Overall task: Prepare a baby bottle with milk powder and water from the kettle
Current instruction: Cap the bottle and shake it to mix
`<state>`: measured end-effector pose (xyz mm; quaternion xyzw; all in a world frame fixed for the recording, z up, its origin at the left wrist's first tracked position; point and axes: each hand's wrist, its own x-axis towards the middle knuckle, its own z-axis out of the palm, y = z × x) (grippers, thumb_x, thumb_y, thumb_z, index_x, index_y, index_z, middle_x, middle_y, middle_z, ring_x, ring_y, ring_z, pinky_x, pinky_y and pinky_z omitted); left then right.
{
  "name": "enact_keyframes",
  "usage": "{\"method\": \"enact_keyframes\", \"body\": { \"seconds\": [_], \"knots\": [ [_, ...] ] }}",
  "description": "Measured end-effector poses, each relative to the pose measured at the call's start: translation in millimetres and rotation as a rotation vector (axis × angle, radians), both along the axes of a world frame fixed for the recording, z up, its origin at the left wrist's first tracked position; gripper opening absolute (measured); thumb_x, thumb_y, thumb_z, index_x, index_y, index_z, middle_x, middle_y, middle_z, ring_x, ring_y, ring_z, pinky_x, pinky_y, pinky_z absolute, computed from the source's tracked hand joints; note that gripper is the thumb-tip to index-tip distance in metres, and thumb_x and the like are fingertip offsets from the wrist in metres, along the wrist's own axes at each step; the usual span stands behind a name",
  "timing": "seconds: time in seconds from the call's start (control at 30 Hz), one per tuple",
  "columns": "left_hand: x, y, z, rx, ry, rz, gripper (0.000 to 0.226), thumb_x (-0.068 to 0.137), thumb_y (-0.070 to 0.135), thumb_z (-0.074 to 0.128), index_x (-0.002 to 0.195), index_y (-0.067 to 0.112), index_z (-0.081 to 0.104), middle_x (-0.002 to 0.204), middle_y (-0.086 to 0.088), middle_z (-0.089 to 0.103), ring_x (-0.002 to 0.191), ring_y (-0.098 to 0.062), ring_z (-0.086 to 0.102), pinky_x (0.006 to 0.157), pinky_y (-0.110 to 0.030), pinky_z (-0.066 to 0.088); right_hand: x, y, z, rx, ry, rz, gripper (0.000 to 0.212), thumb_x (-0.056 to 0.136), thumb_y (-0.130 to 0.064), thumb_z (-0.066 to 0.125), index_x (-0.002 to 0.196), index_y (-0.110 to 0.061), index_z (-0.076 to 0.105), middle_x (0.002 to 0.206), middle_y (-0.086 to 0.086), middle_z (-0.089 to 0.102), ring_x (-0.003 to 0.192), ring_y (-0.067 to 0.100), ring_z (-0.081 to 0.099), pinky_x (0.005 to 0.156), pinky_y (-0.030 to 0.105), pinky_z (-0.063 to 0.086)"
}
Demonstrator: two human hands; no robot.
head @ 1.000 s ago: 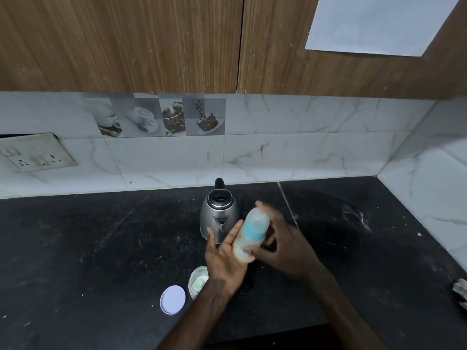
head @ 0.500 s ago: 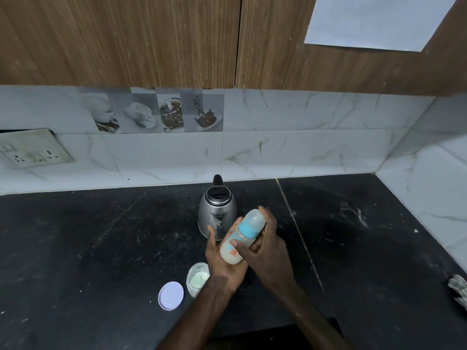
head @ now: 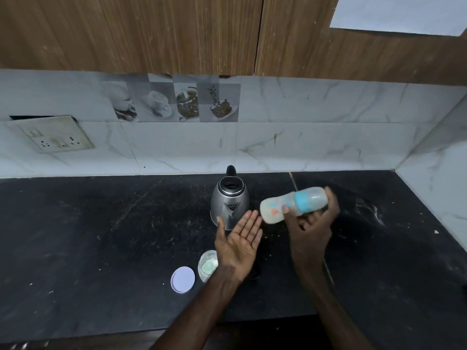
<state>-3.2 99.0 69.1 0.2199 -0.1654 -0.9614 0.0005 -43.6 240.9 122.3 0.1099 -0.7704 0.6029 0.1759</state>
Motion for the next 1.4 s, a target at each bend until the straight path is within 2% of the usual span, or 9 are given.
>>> {"method": "enact_keyframes", "body": {
  "seconds": [0.13,0.3,0.47,0.67,0.8,0.9,1.1,1.23,1.4],
  "knots": [
    [0.0,0.9,-3.6,0.068,0.016,-0.006,0.090,0.090,0.070,0.054,0.144,-0.001,0.056,0.150,-0.023,0.057,0.144,-0.041,0.049,0.128,-0.055,0.028,14.2,-6.2,-25.1,0.351,-0.105,0.265,0.097,0.074,-0.036,0.092,0.144,-0.064,0.032,0.122,-0.021,0.068,0.095,0.000,0.073,0.074,0.018,0.061],
    [-0.8,2.9,-7.3,0.083,-0.032,-0.002,0.086,0.090,0.069,0.058,0.138,-0.002,0.062,0.147,-0.023,0.060,0.144,-0.041,0.050,0.128,-0.053,0.030,18.5,-7.6,-39.0,0.244,-0.193,0.253,0.097,0.074,-0.054,0.088,0.151,-0.057,0.029,0.125,-0.026,0.066,0.098,0.000,0.074,0.078,0.021,0.063],
    [2.4,3.8,-19.5,0.018,-0.039,-0.054,0.086,0.087,0.070,0.059,0.135,-0.001,0.064,0.144,-0.026,0.062,0.143,-0.042,0.051,0.127,-0.051,0.032,5.7,3.5,-36.9,0.310,-0.300,0.425,0.104,0.074,-0.048,0.089,0.153,-0.057,0.022,0.128,-0.020,0.068,0.103,0.007,0.075,0.088,0.043,0.065],
    [1.9,2.0,-25.8,-0.125,-0.068,-0.053,0.087,0.093,0.075,0.044,0.138,0.003,0.065,0.143,-0.014,0.066,0.139,-0.027,0.058,0.127,-0.041,0.032,-2.0,9.3,-18.6,-0.071,-0.127,0.010,0.097,0.072,-0.053,0.088,0.149,-0.055,0.029,0.122,-0.046,0.060,0.108,-0.010,0.070,0.087,0.021,0.062],
    [-1.3,3.6,-22.6,-0.039,-0.050,-0.057,0.087,0.095,0.072,0.048,0.137,-0.002,0.062,0.144,-0.020,0.063,0.140,-0.036,0.056,0.126,-0.050,0.034,14.2,-0.4,-32.5,0.201,-0.231,0.188,0.101,0.072,-0.033,0.094,0.150,-0.049,0.031,0.118,-0.024,0.069,0.098,-0.001,0.075,0.085,0.034,0.066],
    [-3.5,5.8,-19.7,-0.024,-0.013,-0.060,0.088,0.094,0.072,0.050,0.140,-0.003,0.059,0.145,-0.020,0.063,0.141,-0.037,0.054,0.127,-0.052,0.032,19.1,0.7,-44.2,0.189,-0.219,0.193,0.101,0.074,-0.034,0.093,0.151,-0.051,0.030,0.128,-0.011,0.071,0.099,0.003,0.076,0.086,0.036,0.065],
    [-2.8,5.0,-25.3,-0.069,-0.020,-0.057,0.090,0.092,0.073,0.051,0.142,-0.002,0.059,0.145,-0.019,0.063,0.142,-0.035,0.054,0.127,-0.048,0.032,9.1,2.2,-27.0,0.206,-0.207,0.187,0.098,0.076,-0.041,0.089,0.153,-0.051,0.030,0.129,-0.015,0.067,0.104,0.002,0.073,0.086,0.030,0.062],
    [-1.6,1.6,-30.9,-0.157,-0.040,-0.059,0.089,0.092,0.076,0.045,0.141,0.005,0.063,0.144,-0.011,0.066,0.140,-0.024,0.058,0.128,-0.041,0.030,-2.2,7.8,-15.8,-0.175,-0.214,-0.208,0.082,0.084,-0.046,0.082,0.149,-0.051,0.032,0.116,-0.026,0.063,0.108,0.004,0.073,0.076,0.029,0.067],
    [-1.4,6.3,-32.7,-0.093,-0.041,-0.042,0.088,0.094,0.072,0.050,0.141,-0.002,0.059,0.144,-0.018,0.064,0.137,-0.033,0.059,0.122,-0.049,0.039,19.9,-3.7,-37.9,0.156,-0.328,0.118,0.082,0.082,-0.028,0.088,0.144,-0.045,0.037,0.113,-0.012,0.071,0.092,-0.002,0.075,0.072,0.022,0.064]
  ]
}}
